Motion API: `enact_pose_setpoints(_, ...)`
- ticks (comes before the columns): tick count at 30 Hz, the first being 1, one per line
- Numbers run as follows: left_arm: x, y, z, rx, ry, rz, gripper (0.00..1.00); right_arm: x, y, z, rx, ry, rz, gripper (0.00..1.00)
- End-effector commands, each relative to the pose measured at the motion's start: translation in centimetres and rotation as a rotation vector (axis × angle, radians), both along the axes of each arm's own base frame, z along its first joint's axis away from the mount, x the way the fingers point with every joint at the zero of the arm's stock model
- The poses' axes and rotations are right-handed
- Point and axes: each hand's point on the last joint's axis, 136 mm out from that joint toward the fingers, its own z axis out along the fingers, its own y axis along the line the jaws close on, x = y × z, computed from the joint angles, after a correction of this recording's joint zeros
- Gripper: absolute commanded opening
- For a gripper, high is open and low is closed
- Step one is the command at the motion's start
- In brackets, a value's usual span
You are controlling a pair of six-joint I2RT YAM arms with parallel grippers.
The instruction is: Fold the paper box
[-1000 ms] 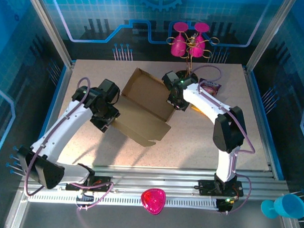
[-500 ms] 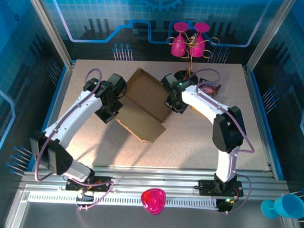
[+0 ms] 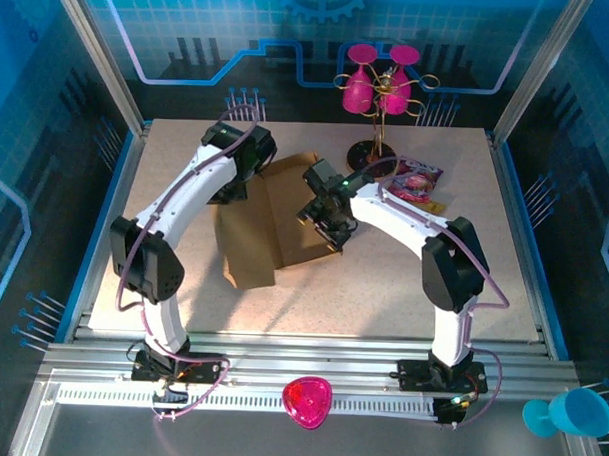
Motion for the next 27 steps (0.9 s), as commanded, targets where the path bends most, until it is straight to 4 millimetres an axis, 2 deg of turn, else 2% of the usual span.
enact_pose_setpoints(1, 1.9, 0.7, 1.8, 0.156, 0.075, -0.211, 0.00, 0.9, 0.5, 6.8, 0.070, -0.200, 0.065, 0.83)
enact_pose_setpoints(4, 3.6, -0.1, 2.3, 0.183, 0.071, -0.340, 0.00, 2.2, -0.7, 9.9, 0.046, -0.430, 0.141, 0.79)
enact_pose_setpoints(8, 5.6, -2.1, 3.7, 0.154, 0.014, -0.519, 0.00, 4.1, -1.1, 14.2, 0.098, -0.780, 0.287, 0.73)
enact_pose_setpoints(12, 6.7, -4.1, 4.3, 0.179, -0.010, -0.723, 0.00, 5.4, -1.8, 17.8, -0.009, -1.147, 0.506, 0.73)
enact_pose_setpoints(17, 7.5, -5.9, 4.7, 0.194, -0.045, -0.901, 0.00, 7.3, -1.9, 18.7, -0.132, -1.403, 0.774, 0.72)
enact_pose_setpoints(20, 7.5, -7.8, 4.4, 0.227, -0.028, -1.065, 0.00, 8.2, -1.8, 18.6, -0.203, -1.586, 0.885, 0.72)
enact_pose_setpoints(23, 7.9, -8.8, 4.6, 0.286, -0.052, -1.138, 0.00, 9.8, -1.7, 17.2, -0.188, -1.579, 0.970, 0.71)
enact_pose_setpoints(27, 8.1, -9.8, 5.2, 0.308, -0.089, -1.191, 0.00, 11.4, -0.4, 15.7, -0.214, -1.564, 1.065, 0.72)
